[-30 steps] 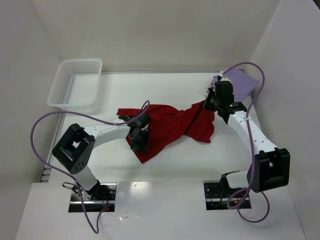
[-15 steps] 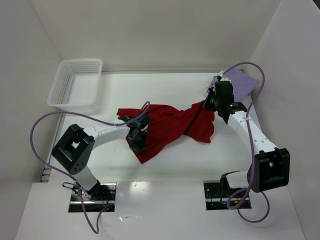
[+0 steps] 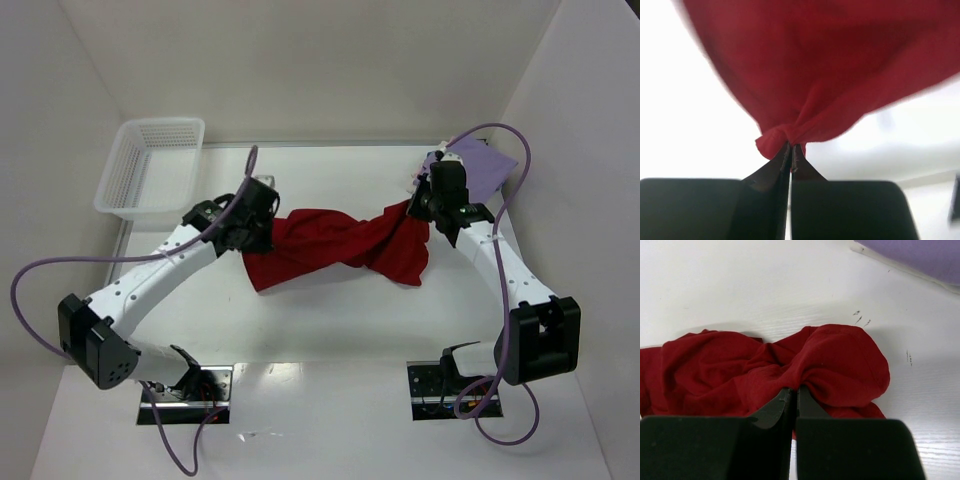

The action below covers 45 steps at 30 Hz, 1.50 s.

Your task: Fold and stack the t-shirts

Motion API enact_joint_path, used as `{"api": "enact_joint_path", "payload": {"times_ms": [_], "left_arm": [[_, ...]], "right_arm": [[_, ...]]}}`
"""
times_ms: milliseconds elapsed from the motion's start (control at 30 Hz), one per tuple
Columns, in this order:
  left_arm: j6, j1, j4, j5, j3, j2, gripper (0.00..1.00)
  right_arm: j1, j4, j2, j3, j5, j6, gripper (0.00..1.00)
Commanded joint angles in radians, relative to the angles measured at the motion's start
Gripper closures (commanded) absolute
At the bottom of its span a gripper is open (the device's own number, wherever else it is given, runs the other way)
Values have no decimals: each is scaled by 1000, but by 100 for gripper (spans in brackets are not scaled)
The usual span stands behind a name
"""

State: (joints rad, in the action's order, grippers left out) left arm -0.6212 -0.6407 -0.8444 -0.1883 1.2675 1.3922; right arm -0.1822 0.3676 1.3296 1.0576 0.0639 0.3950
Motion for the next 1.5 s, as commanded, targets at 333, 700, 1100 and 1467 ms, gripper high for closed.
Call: {"api": "enact_joint_path", "payload": {"times_ms": [333, 700, 1100, 1467], "left_arm": [[251, 256, 34, -235, 389, -110, 100], [367, 289, 51, -254, 737, 10, 100], [327, 289, -153, -151, 1037, -76, 100], [321, 289, -65, -145, 729, -45, 100]], "right_arm": [[7, 17, -9, 255, 20, -5, 100], [7, 73, 11, 594, 10, -25, 100], [7, 137, -135, 753, -75, -35, 100], [7, 140, -101, 632, -94, -35, 100]]}}
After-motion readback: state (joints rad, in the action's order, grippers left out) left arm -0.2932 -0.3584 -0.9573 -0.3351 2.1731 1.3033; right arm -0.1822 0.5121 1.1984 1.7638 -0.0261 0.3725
